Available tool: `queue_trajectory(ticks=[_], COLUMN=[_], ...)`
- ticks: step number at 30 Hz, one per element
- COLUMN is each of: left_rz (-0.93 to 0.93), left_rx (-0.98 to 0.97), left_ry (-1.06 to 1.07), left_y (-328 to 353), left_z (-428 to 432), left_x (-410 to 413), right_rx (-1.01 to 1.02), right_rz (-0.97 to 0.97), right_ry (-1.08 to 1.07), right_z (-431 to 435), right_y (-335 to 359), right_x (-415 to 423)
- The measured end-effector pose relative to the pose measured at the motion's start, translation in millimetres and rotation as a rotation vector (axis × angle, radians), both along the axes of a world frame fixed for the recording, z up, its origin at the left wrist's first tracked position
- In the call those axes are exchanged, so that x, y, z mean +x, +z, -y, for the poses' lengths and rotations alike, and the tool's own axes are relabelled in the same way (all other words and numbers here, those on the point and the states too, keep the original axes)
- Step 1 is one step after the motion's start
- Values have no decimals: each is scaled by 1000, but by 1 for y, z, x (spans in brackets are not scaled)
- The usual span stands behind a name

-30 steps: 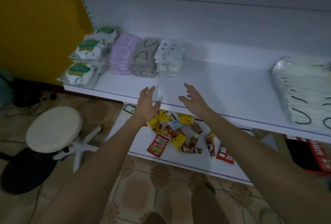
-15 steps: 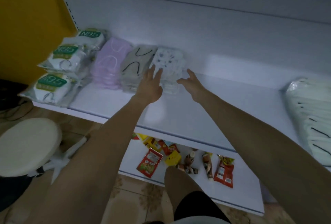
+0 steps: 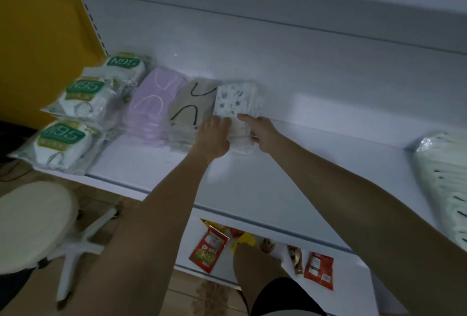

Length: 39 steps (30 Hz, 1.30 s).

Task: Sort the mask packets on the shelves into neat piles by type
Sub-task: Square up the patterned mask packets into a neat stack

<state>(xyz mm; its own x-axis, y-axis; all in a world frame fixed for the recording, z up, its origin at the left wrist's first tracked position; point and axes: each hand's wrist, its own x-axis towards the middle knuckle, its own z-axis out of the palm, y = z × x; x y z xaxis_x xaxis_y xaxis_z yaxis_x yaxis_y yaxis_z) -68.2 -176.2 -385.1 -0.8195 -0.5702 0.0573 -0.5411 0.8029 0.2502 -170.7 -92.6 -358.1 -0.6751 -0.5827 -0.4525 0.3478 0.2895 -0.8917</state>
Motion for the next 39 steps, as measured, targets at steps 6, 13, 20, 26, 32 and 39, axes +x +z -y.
queue_trajectory(ticks=[6, 13, 20, 26, 32, 39], left_rz=[-44, -234, -733, -631, -193, -248], left_rx=[41, 221, 795, 872, 1097, 368], left_ry=[-75, -103, 67, 18, 25, -376], left_y=[-9, 3, 39, 23, -23, -19], left_z=[-3, -30, -89, -153, -186, -175], left_x=[4, 15, 27, 31, 31, 14], right_rx=[47, -3, 149, 329, 498, 411], right_rz=[-30, -242, -631, -936, -1058, -1163], right_ry=[-141, -154, 118, 361, 638, 713], right_z=[25, 7, -122, -229, -275, -284], right_y=[-10, 15, 53, 57, 9, -15], right_x=[10, 21, 30, 32, -11, -37])
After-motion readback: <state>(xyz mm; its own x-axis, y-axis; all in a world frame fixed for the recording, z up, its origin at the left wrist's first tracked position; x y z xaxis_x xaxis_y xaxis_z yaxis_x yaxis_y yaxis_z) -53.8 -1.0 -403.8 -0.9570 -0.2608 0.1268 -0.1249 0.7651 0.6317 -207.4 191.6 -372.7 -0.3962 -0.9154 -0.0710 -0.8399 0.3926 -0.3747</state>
